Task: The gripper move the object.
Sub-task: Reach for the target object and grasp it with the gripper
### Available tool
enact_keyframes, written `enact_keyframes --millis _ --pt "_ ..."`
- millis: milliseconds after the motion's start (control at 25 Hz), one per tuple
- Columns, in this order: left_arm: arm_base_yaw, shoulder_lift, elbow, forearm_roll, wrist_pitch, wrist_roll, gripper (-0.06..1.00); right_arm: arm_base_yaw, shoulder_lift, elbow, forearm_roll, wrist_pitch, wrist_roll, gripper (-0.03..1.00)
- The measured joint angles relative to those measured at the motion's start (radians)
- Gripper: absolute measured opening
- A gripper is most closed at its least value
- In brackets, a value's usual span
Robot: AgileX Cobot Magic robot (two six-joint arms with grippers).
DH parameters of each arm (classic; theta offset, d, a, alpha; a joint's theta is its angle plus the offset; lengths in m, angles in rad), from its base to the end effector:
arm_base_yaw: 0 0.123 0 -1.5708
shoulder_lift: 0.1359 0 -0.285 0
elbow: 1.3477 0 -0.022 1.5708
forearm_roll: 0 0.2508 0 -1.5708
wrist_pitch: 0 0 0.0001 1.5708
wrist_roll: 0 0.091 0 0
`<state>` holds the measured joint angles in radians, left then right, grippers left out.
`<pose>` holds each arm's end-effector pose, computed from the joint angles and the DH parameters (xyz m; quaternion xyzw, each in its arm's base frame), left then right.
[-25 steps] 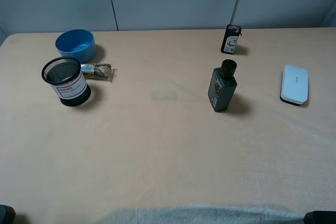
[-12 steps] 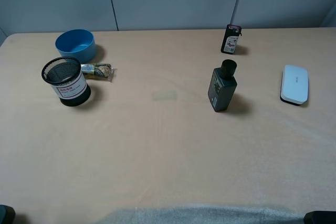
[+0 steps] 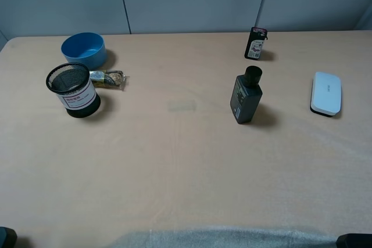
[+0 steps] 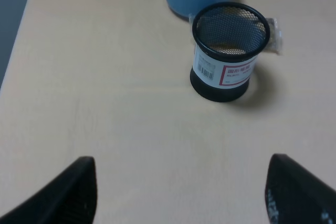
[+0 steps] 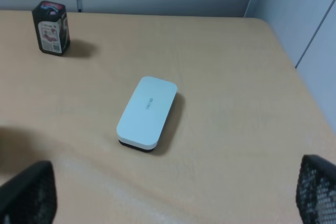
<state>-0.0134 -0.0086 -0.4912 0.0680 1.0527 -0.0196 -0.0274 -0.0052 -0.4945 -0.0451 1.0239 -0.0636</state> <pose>-0.0048 0.0054 0.2756 -0.0038 0.8507 0.0253 0.5250 -0.0037 -0.0034 0.2788 -0.0148 0.8432 -0.0469 0.5353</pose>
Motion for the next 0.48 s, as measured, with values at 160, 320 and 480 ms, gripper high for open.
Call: enact_keyframes --millis 160,320,480 --pt "0.000 0.000 0.000 0.000 0.000 0.000 0.73 0.000 0.012 0.000 0.001 0.000 0.022 0.69" --pt "0.000 0.000 0.000 0.000 0.000 0.000 0.73 0.000 0.138 -0.009 0.021 -0.006 0.064 0.69" --pt "0.000 0.000 0.000 0.000 0.000 0.000 0.73 0.000 0.359 -0.062 0.074 -0.057 0.100 0.69"
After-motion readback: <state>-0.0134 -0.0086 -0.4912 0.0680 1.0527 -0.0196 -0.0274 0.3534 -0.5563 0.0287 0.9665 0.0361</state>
